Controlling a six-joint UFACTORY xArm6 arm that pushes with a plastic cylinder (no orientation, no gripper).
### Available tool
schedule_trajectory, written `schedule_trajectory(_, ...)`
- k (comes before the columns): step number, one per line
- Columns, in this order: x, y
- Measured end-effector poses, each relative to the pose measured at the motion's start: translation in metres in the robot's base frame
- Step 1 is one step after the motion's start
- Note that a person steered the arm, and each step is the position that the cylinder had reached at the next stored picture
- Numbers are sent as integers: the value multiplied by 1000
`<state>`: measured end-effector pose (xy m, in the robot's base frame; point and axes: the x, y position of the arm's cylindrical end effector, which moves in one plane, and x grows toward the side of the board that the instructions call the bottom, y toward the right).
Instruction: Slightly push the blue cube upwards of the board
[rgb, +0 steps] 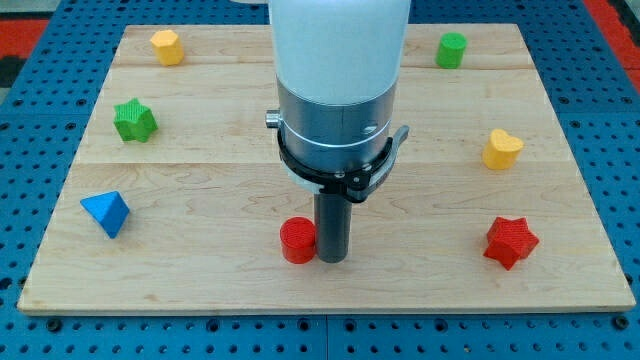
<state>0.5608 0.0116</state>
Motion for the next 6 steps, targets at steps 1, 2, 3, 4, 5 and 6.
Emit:
schedule_trajectory(1, -31, 33)
schedule_trajectory(2, -83, 59)
schedule_trajectory(3, -133, 49)
schedule_trajectory(4, -183, -8)
schedule_trajectory(5, -228, -39)
schedule_trajectory(6, -264, -38)
